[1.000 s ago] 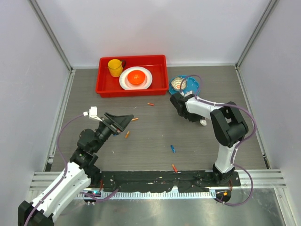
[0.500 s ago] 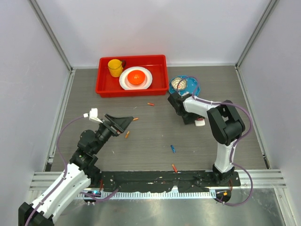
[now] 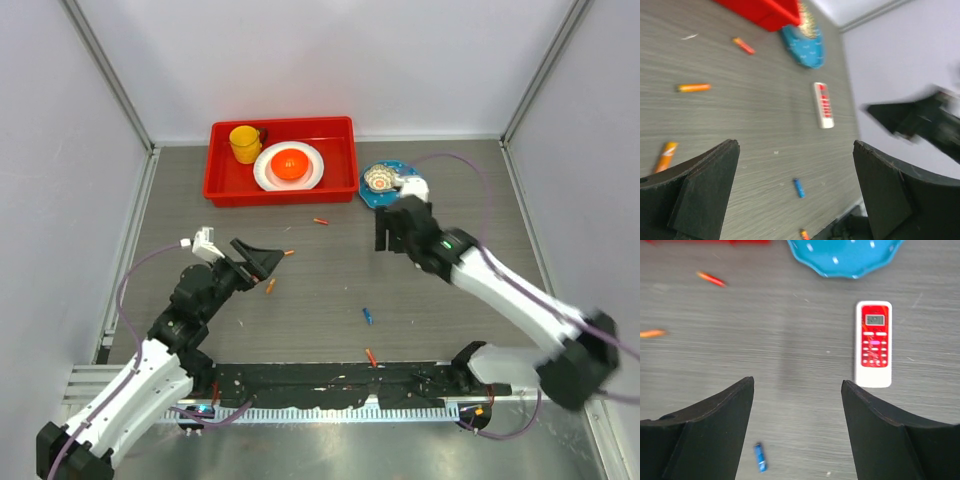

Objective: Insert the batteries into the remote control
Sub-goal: Reset both arms

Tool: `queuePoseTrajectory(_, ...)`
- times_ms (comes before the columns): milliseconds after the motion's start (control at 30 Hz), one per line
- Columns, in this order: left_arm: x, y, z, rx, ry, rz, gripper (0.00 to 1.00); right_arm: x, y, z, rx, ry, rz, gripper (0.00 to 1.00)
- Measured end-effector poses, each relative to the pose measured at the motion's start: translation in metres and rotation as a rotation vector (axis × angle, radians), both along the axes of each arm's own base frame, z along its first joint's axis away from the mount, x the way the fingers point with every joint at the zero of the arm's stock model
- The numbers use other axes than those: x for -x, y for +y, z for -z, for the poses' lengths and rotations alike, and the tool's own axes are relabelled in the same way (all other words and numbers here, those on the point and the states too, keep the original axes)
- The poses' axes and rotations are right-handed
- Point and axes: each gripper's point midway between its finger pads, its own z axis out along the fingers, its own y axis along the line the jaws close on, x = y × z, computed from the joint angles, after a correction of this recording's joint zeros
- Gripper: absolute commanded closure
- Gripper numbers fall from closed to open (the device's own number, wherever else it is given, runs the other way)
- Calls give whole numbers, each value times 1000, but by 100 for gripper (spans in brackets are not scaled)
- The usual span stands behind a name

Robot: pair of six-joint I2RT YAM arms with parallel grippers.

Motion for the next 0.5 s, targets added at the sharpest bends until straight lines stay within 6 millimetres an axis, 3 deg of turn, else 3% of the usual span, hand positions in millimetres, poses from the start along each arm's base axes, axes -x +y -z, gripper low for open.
queuePoseTrajectory(67, -8, 6, 11, -86, 79, -43, 0, 15, 0, -42, -189, -173, -25, 23)
queuePoseTrajectory(167, -20, 13, 22, -220, 180, -86, 0, 39, -7, -59, -368, -325, -51, 23)
queuePoseTrajectory(400, -24, 20, 53, -399, 334, -84, 0, 66, -10, 18, -394, -237, -67, 23)
queuePoseTrajectory(500, -22, 21, 54, -405, 338, -83, 0, 69, -9, 14, -423, -254, -77, 22)
